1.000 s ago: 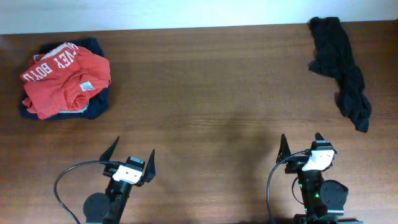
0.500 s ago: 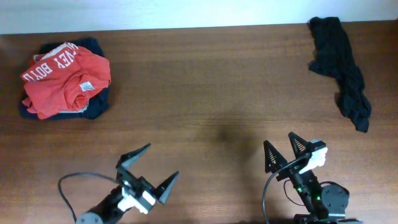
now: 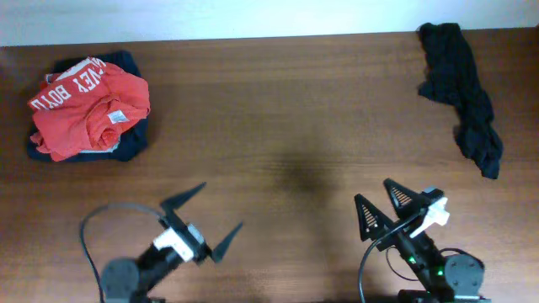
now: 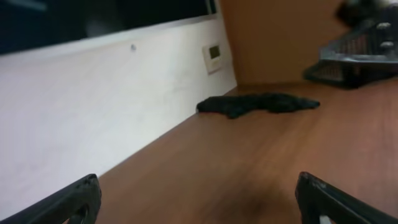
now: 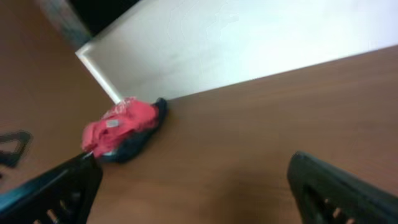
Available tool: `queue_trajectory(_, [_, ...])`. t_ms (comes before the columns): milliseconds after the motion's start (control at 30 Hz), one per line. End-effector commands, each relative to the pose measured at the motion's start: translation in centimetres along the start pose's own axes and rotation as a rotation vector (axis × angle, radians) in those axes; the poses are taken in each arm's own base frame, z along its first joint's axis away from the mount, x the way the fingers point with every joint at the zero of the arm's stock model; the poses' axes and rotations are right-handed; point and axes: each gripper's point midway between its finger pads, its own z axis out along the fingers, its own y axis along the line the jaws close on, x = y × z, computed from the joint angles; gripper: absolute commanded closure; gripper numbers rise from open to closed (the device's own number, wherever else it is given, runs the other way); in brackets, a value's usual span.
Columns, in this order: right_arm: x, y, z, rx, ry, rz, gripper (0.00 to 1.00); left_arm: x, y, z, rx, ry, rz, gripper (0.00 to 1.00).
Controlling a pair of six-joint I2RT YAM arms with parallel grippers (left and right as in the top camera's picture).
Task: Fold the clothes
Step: 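Reach the right gripper toward the crumpled black t-shirt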
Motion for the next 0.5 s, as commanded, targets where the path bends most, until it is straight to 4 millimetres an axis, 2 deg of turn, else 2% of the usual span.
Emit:
queue_trajectory(0, [-4.2, 0.6, -0.2, 0.086, -0.042, -0.149, 0.02, -3.2, 2.8, 2.0, -0.009, 0.025, -0.067, 0.01])
queue_trajectory(200, [-7.8, -0.4, 1.4, 0.225, 0.069, -0.143, 0.02, -4.7, 7.7, 7.8, 0.082, 0.197, -0.261, 0.01])
queue_trajectory(333, [-9.9, -1.8, 3.5, 0.317, 0.198, -0.103, 0.02, -5.2, 9.0, 10.8, 0.214, 0.275, -0.402, 0.01])
queue_trajectory(467, [-11.4, -2.6, 6.2, 0.339, 0.356, -0.104, 0.02, -3.3, 10.3, 12.8, 0.246, 0.305, -0.455, 0.01])
